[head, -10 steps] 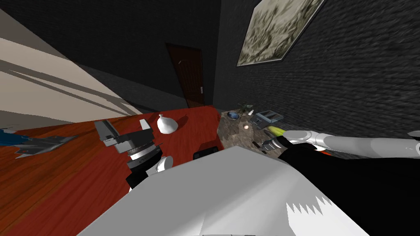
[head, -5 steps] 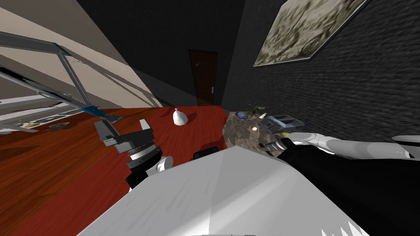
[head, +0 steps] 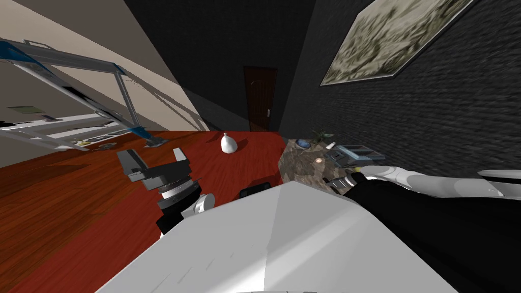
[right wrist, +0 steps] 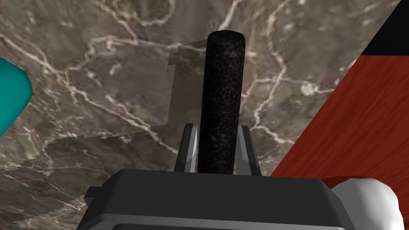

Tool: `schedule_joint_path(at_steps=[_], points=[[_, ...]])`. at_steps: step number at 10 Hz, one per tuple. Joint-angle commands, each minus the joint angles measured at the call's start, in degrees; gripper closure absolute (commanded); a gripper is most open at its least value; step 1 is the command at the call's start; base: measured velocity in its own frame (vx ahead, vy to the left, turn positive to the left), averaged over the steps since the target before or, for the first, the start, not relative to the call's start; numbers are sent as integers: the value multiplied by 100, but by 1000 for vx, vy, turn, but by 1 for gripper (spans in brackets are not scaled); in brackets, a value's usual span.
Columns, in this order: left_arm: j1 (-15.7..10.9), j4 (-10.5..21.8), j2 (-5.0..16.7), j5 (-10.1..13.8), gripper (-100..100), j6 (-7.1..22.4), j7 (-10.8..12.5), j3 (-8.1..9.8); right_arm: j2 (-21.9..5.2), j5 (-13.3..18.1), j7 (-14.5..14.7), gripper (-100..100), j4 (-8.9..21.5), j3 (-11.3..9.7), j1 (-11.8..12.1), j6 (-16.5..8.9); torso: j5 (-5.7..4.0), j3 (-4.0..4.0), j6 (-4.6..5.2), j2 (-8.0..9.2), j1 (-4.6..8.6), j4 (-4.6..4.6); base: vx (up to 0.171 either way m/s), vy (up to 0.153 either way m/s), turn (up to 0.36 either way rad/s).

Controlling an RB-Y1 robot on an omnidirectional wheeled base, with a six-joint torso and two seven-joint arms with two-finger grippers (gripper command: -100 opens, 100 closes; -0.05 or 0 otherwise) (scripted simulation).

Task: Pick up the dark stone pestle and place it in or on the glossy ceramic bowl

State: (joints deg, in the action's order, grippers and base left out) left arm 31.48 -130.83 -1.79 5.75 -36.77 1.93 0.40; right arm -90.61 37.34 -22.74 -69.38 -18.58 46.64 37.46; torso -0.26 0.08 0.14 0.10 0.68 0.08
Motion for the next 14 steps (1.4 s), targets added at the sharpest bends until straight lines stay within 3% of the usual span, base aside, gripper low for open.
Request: schedule_joint_path(at_steps=[1,3,4,5,6,7,10,11,12,13,14], points=[[0,0,0,0,0,0,0,0,0,0,0,100,0,0,0,0,0,0,0,0,0,0,0,0,0],[0,0,0,0,0,0,0,0,1,0,1,100,-2,-1,0,3,0,-3,0,-5,5,-1,0,0,0],[0,0,0,0,0,0,0,0,2,0,0,0,-2,-1,0,3,0,-4,0,-6,5,-1,0,0,0],[0,0,0,0,0,0,0,0,-101,205,-34,100,-289,285,287,-104,0,-4,0,-7,5,-2,102,-81,-344],[3,0,1,0,0,-1,0,2,-101,205,-34,100,-316,286,303,-104,1,-16,18,-29,28,-7,136,-84,-354],[2,0,1,0,0,-1,0,2,-205,461,-85,100,-552,537,548,-184,-4,-24,11,-41,34,-11,227,-96,-433],[4,-1,2,0,0,-1,0,2,-309,856,-136,100,-1044,953,857,-264,-3,-40,15,-68,42,-17,170,-78,-435],[1,0,1,0,0,0,0,1,-309,856,-136,100,-1047,953,857,-264,-7,-34,-11,-59,35,-12,63,-19,113],[0,0,1,0,0,0,0,1,-412,1139,-187,100,-1272,1181,1096,-344,-4,-26,-16,-44,24,-8,124,-44,-331],[3,0,1,0,0,-1,0,2,-412,1181,-187,100,-1413,1286,1134,-344,0,-27,12,-46,27,-11,152,-50,-407],[2,0,1,0,0,-1,0,2,-516,1427,-237,100,-1577,1463,1307,-424,-4,-29,7,-49,29,-12,193,-41,-408]])
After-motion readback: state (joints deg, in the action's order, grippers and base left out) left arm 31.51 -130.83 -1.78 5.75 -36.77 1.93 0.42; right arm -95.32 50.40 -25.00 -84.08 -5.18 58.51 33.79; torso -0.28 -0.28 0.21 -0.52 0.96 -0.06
